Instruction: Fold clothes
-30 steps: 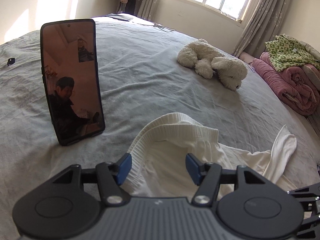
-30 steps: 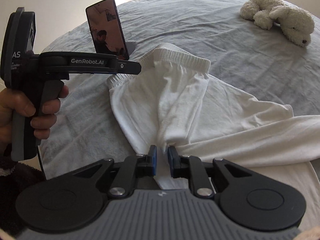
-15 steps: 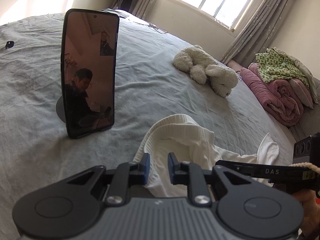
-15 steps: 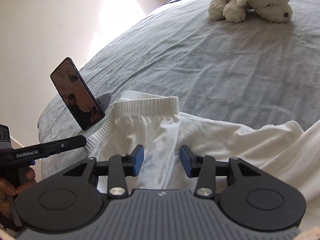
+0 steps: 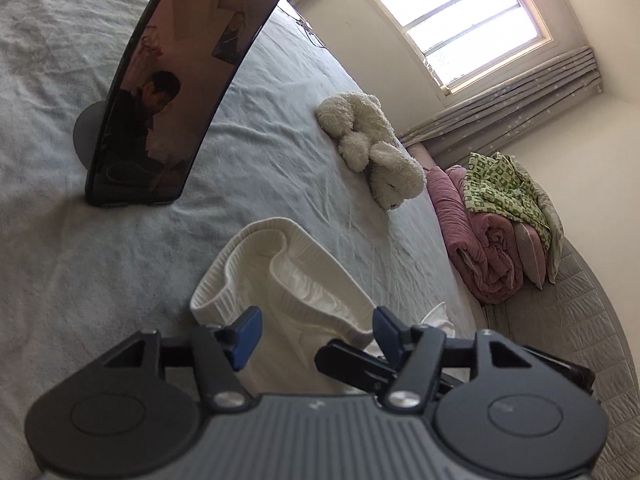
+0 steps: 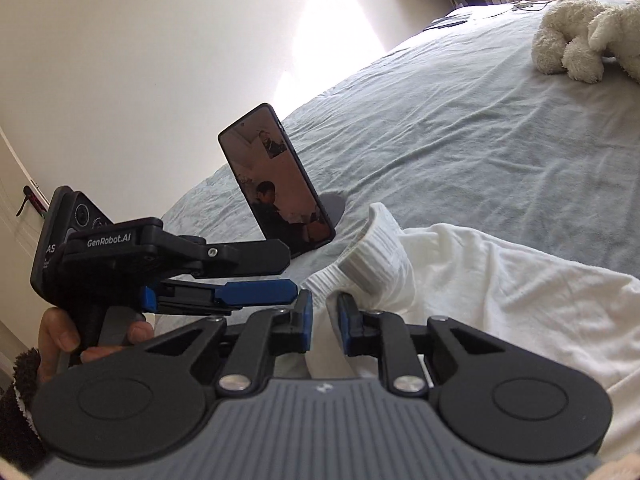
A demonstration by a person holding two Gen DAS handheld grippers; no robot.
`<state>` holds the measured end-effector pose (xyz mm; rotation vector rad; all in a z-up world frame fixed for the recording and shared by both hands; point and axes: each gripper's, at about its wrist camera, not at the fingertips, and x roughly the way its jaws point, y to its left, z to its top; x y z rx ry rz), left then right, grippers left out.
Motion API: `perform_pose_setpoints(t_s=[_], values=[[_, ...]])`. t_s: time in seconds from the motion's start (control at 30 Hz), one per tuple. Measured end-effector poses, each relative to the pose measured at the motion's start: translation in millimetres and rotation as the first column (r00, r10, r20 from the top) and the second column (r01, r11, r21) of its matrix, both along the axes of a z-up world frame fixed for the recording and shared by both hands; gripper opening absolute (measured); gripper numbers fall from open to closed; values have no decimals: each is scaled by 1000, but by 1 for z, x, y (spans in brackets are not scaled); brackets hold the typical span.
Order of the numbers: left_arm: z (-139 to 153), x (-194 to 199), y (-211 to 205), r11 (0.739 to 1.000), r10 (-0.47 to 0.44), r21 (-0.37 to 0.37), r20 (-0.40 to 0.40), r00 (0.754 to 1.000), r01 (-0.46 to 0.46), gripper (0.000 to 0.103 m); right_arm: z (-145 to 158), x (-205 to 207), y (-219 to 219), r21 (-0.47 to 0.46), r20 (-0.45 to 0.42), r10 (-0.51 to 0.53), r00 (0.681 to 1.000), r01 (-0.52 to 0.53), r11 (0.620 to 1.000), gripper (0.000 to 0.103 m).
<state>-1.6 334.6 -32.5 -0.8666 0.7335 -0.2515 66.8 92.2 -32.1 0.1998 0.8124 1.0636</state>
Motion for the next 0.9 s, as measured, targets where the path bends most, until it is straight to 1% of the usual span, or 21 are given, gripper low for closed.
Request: perform_pose_setpoints(t_s=[0.03, 0.1, 0.23, 0.37, 0.4, 0.43, 0.47, 0.5, 0.53, 0.63, 0.67, 0.77, 0.87, 0.9], values=[[-1, 0, 0, 1000, -4, -13, -4, 1000, 4, 67, -3, -4, 6, -17, 4, 20, 1000, -20, 1000, 19], [-3, 0, 0, 999, -3, -32, -17, 1000, 3, 70, -8, -11, 16, -50, 9, 59, 998, -58, 997, 19], [-4, 0, 1, 999, 3, -40, -39, 999, -5, 71, -12, -24, 25, -88, 31, 102, 994, -99, 991, 22], [-8, 4, -3, 1000, 0, -20, -79, 997, -2, 70, -9, -29, 21, -101, 34, 102, 994, -98, 990, 22], [-9, 4, -5, 1000, 1, -8, -90, 996, -1, 68, -7, -31, 16, -102, 34, 97, 995, -93, 990, 22], [-9, 5, -6, 1000, -2, 4, -97, 995, 2, 65, -4, -32, 11, -103, 37, 90, 995, -86, 991, 22], [-9, 5, -7, 1000, -7, 14, -102, 995, 8, 62, -2, -34, 4, -104, 40, 73, 997, -69, 992, 27], [-9, 5, -7, 1000, -12, 22, -107, 994, 15, 58, 1, -36, -5, -106, 44, 50, 998, -45, 993, 36], [-9, 4, -8, 999, -17, 28, -112, 994, 21, 52, 4, -38, -15, -108, 48, 26, 999, -21, 994, 38], [-8, 3, -12, 998, -30, 52, -125, 992, 37, 42, 8, -39, -46, -125, 38, -74, 997, 78, 989, 39], [-7, 3, -14, 997, -33, 63, -131, 991, 41, 41, 8, -38, -57, -134, 28, -116, 993, 119, 984, 39], [-8, 1, -14, 997, -15, 77, -150, 989, 27, 39, 4, -32, -91, -138, -27, -253, 967, 247, 959, 39], [-9, -1, -13, 996, 6, 90, -170, 985, 9, 33, -4, -26, -120, -112, -103, -377, 920, 366, 924, 39], [-10, -2, -13, 996, 13, 94, -176, 984, 3, 28, -6, -26, -127, -106, -122, -405, 906, 394, 913, 40]])
